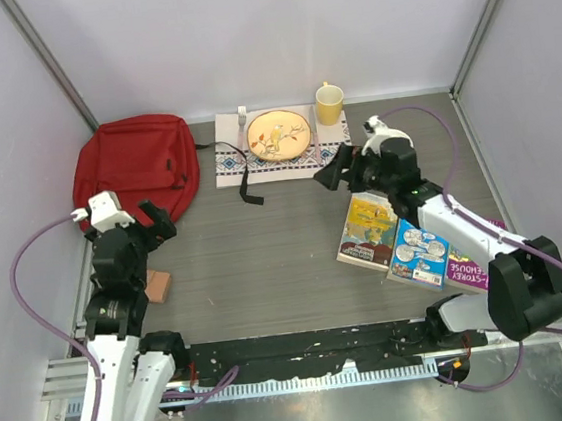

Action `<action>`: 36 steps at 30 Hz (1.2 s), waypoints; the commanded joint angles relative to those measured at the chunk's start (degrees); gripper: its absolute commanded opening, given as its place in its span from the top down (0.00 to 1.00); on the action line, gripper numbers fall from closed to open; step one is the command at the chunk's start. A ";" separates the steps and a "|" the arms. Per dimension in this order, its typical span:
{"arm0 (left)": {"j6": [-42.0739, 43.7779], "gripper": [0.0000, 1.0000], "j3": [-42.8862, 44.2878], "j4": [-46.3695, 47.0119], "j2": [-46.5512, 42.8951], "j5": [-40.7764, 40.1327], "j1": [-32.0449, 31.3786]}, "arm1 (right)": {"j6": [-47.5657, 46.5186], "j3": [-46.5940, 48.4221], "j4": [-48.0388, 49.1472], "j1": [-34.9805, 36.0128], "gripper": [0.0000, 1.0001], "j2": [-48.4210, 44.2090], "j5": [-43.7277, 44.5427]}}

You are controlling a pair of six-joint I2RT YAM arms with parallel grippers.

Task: Pack the student bag
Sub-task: Pick up the student bag at the center of the board.

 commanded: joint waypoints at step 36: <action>-20.97 0.00 2.99 -21.33 4.33 -11.62 0.31 | 21.02 37.29 7.07 26.31 0.12 44.14 9.44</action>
